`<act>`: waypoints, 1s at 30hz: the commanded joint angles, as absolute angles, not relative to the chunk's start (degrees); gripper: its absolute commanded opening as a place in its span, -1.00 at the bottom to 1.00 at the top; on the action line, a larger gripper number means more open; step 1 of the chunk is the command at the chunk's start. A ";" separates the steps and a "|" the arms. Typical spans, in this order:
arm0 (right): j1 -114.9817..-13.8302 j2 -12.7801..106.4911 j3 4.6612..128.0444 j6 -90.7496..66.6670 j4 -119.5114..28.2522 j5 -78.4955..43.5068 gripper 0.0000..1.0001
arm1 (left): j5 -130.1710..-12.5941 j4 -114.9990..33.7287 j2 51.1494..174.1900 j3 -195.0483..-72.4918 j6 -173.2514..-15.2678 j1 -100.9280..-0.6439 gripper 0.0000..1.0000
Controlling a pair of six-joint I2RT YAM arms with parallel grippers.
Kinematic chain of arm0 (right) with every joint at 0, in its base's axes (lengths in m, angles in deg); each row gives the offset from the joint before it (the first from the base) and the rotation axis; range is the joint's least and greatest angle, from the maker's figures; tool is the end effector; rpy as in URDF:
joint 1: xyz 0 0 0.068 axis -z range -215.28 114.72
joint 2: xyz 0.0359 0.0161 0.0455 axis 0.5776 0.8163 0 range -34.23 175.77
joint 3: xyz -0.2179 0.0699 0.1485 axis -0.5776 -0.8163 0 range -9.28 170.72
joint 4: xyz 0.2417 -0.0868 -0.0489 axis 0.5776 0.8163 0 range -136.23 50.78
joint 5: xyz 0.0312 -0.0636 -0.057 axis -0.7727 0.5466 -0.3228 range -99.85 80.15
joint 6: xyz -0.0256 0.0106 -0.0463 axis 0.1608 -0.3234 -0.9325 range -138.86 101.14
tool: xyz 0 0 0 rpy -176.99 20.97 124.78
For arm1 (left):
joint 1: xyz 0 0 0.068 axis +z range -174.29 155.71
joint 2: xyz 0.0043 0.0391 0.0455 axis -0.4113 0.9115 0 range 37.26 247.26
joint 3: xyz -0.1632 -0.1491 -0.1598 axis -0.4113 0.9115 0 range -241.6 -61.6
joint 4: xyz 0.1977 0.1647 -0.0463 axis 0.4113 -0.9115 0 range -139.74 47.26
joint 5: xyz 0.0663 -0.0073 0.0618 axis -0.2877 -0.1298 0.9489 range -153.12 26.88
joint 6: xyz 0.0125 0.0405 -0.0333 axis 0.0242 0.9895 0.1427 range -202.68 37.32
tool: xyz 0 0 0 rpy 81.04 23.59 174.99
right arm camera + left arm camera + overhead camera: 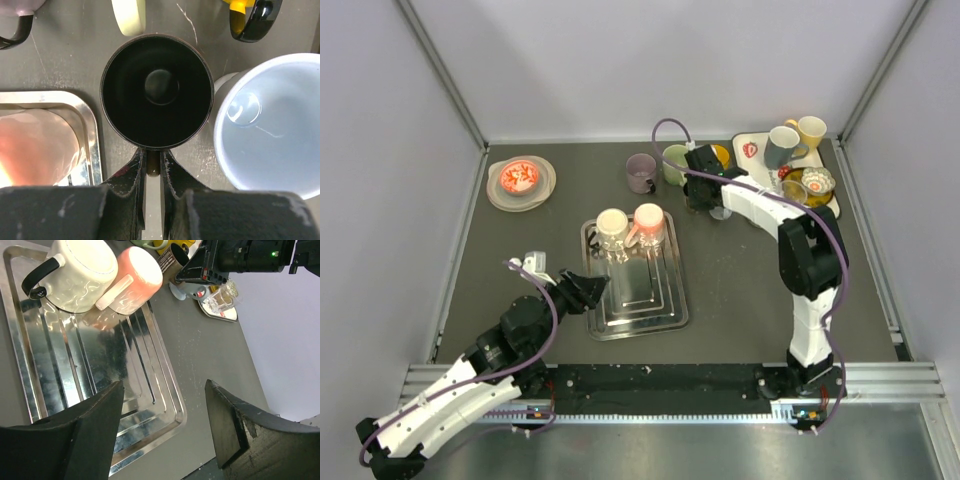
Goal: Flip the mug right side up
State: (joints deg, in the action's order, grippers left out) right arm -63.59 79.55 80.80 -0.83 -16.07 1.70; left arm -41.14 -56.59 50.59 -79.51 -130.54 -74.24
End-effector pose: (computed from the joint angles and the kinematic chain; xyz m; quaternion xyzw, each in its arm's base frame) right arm 0.3901 0.2019 0.2236 -0.0536 0.9448 0.0334 0.3215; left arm 0.0798 -0.0743 0.2366 -0.1098 0.7501 -0.3837 0.5273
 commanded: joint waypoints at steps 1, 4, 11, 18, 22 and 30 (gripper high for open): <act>-63.05 80.82 83.18 -0.23 -18.10 0.78 -0.99 | -40.27 -56.62 50.62 -81.46 -129.96 -73.95 0.43; -62.97 79.51 82.65 1.00 -18.01 0.43 -0.56 | -39.83 -56.80 50.71 -81.46 -130.05 -73.94 0.45; -63.05 73.27 82.04 2.15 -17.40 1.13 0.01 | -35.79 -58.55 54.31 -83.83 -122.16 -74.03 0.55; -65.42 60.27 77.47 3.91 -16.96 -2.02 0.37 | -30.88 -62.76 69.39 -93.49 -112.30 -73.86 0.58; -67.88 51.58 71.59 3.99 -16.96 -3.34 0.40 | -32.44 -64.01 78.47 -99.73 -109.15 -71.15 0.55; -72.02 33.39 54.54 6.10 -20.56 -5.63 0.40 | -47.03 -61.81 94.28 -106.59 -108.35 -55.41 0.50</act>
State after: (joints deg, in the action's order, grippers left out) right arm -70.30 39.16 59.99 4.67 -18.76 -4.14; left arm -41.12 -63.03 88.55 -101.72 -110.65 -60.67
